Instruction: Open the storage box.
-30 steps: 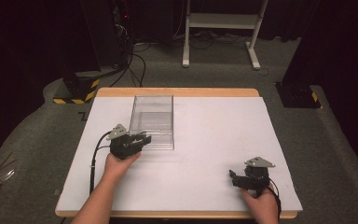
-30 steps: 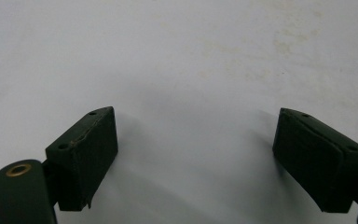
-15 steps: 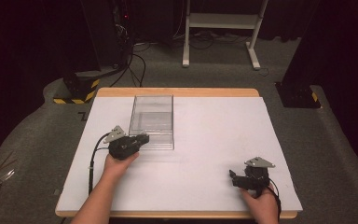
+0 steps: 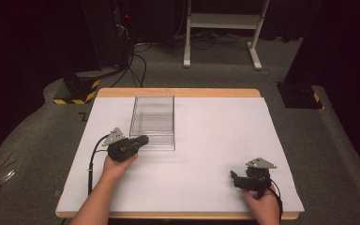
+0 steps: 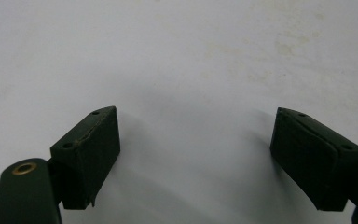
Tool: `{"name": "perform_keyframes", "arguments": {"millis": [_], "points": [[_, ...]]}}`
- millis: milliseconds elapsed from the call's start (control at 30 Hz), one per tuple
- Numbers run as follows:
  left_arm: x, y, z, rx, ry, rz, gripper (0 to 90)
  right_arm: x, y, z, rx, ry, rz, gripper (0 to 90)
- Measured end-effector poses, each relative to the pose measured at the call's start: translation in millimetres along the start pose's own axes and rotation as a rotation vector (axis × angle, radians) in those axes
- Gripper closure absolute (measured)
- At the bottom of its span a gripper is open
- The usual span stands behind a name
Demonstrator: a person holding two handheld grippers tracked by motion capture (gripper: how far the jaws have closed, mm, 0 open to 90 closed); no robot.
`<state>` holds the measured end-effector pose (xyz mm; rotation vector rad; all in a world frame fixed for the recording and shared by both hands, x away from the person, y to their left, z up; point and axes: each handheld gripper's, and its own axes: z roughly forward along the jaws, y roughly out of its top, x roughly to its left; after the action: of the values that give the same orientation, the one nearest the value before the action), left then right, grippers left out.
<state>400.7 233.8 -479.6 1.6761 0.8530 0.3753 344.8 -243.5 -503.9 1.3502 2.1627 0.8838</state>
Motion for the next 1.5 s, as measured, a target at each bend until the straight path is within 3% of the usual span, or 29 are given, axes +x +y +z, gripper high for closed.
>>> {"name": "perform_keyframes", "arguments": {"millis": [833, 1500], "points": [[-8.9, -9.5, -14.2, -0.019, -0.032, 0.014, 82.7, 0.1, -0.1, -0.1, -0.002, 0.001, -0.003, 16.4], [-25.9, -19.3, -32.3, -0.017, -0.066, 0.01, 83.5, 0.1, -0.1, -0.1, -0.002, 0.001, -0.005, 16.7]]}}
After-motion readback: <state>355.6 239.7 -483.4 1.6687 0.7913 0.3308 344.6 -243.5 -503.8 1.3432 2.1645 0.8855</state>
